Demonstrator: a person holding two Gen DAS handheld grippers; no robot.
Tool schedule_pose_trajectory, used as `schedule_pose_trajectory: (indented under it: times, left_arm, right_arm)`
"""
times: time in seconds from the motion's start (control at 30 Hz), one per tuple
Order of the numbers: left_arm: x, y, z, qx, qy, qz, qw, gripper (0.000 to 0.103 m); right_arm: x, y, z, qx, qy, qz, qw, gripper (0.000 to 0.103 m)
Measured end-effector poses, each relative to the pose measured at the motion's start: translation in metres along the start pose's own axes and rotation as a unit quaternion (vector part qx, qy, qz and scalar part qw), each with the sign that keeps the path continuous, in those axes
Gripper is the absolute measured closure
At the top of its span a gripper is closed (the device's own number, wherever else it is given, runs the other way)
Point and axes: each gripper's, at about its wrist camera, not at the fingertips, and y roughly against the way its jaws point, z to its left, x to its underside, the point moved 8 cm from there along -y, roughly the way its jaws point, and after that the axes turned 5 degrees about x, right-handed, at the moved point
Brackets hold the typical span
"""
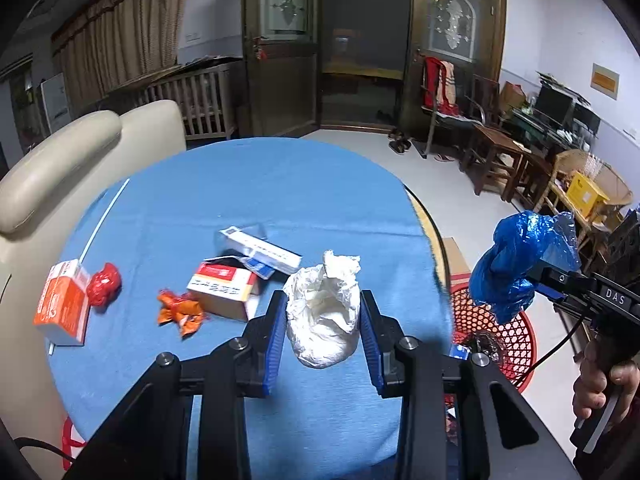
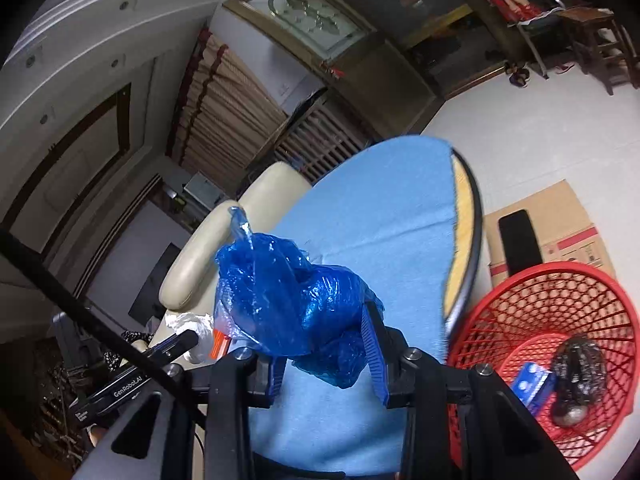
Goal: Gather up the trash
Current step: 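Carry the blue bag and tissue over the red basket and open both grippers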
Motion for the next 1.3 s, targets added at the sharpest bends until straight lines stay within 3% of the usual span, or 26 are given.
schedule_pose_trajectory:
  times: [0.8,1.3]
  left_arm:
    - [-0.003,-0.048,-0.138,-0.003,-0.139,0.043,0.9893,0.066]
    - [0.003,-0.061,-0.178,0.008,-0.186,0.061,0.9807,0.066]
  right_arm:
    - [-0.002,0.069,-0.091,0.016,-0.073,-0.037,0.997,0.066]
    - [-0.001,0.085,-0.126,0.027,-0.112,-0.041,0.993,0.066]
